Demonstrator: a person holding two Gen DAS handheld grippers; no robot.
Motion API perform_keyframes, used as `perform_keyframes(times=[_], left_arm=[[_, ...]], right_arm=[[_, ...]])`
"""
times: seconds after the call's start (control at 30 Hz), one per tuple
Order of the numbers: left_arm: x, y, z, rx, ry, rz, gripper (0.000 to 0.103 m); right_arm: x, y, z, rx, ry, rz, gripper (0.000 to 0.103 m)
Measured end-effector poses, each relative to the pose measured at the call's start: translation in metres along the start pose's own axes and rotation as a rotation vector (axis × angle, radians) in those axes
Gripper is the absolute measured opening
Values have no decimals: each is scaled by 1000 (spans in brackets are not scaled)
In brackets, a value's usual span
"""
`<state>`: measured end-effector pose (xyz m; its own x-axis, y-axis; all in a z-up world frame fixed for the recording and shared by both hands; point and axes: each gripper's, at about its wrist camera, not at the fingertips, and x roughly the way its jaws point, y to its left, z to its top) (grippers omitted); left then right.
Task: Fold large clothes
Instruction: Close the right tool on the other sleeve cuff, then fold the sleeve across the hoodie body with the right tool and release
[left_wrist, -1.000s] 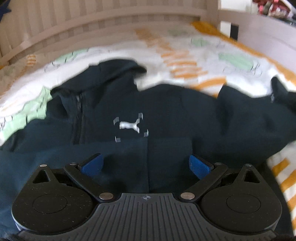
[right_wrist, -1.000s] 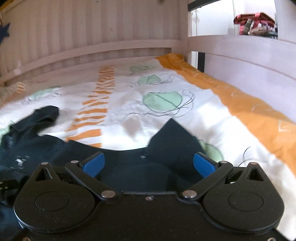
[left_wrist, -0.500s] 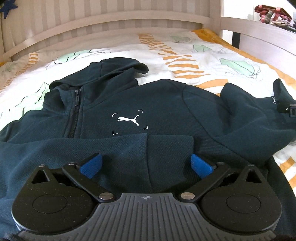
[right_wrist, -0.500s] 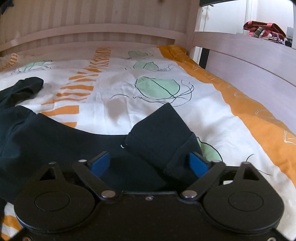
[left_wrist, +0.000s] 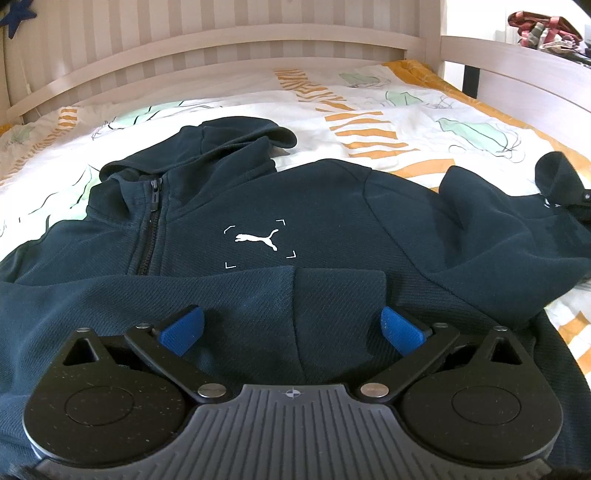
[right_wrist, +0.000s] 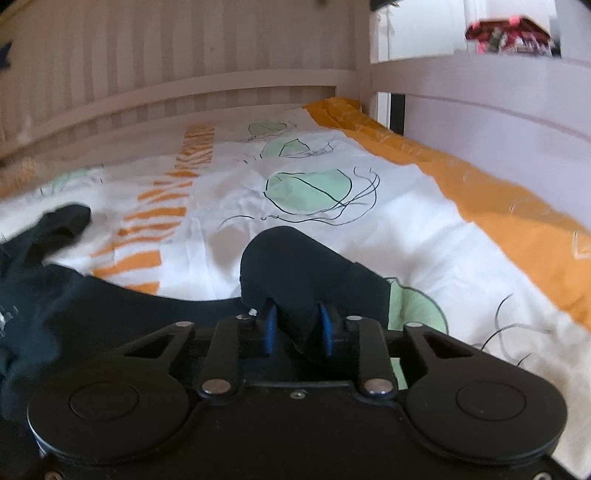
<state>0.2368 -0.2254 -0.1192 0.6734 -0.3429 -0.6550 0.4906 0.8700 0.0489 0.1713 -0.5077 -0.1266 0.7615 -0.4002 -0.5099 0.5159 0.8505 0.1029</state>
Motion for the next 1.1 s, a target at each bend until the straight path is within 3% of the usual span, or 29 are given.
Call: perform_keyframes(times=[0.3, 0.47, 0.77, 0.97, 1.1], left_arm=[[-1, 5, 6, -15, 23, -27, 103], [-18, 20, 11, -64, 19, -82, 100], [-75, 85, 26, -272, -48, -278, 100], [-101, 121, 27, -334, -95, -283, 100], [-114, 151, 19, -397, -104, -271, 101]], right_arm=[[-29, -7, 23, 168, -79, 155, 28], [-59, 11, 36, 156, -140, 243, 28], [-100, 106, 20, -54, -128, 425, 28], [-96, 175, -19, -164, -9, 496, 28], [-108, 221, -41, -226, 14, 549, 28]])
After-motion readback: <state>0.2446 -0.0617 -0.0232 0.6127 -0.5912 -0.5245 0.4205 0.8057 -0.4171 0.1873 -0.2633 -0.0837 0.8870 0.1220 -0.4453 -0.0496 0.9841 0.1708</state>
